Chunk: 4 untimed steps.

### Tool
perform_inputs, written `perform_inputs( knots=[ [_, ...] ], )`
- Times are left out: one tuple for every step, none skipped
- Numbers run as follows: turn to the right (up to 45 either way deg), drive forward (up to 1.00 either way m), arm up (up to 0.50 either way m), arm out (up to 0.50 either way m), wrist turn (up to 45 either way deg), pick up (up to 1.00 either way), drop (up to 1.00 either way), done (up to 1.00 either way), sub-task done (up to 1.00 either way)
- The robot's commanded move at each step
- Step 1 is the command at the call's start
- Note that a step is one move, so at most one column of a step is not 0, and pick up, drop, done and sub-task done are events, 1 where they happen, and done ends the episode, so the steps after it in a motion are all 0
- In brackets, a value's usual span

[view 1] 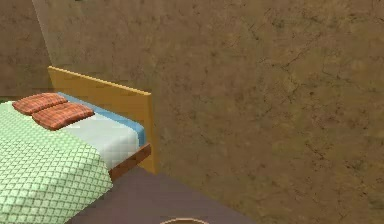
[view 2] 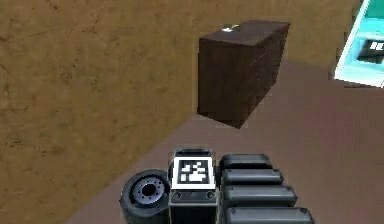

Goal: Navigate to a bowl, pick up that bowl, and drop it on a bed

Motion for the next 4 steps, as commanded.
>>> perform_inputs(
  knots=[
    [0.0,0.20,0.00,0.00,0.0,0.00,0.00,0.00,0.00],
    [-45.0,0.00,0.00,0.00,0.0,0.00,0.00,0.00,0.00],
    [-33.0,0.00,0.00,0.00,0.0,0.00,0.00,0.00,0.00],
    [0.0,0.45,0.00,0.00,0.0,0.00,0.00,0.00,0.00]
  ],
)
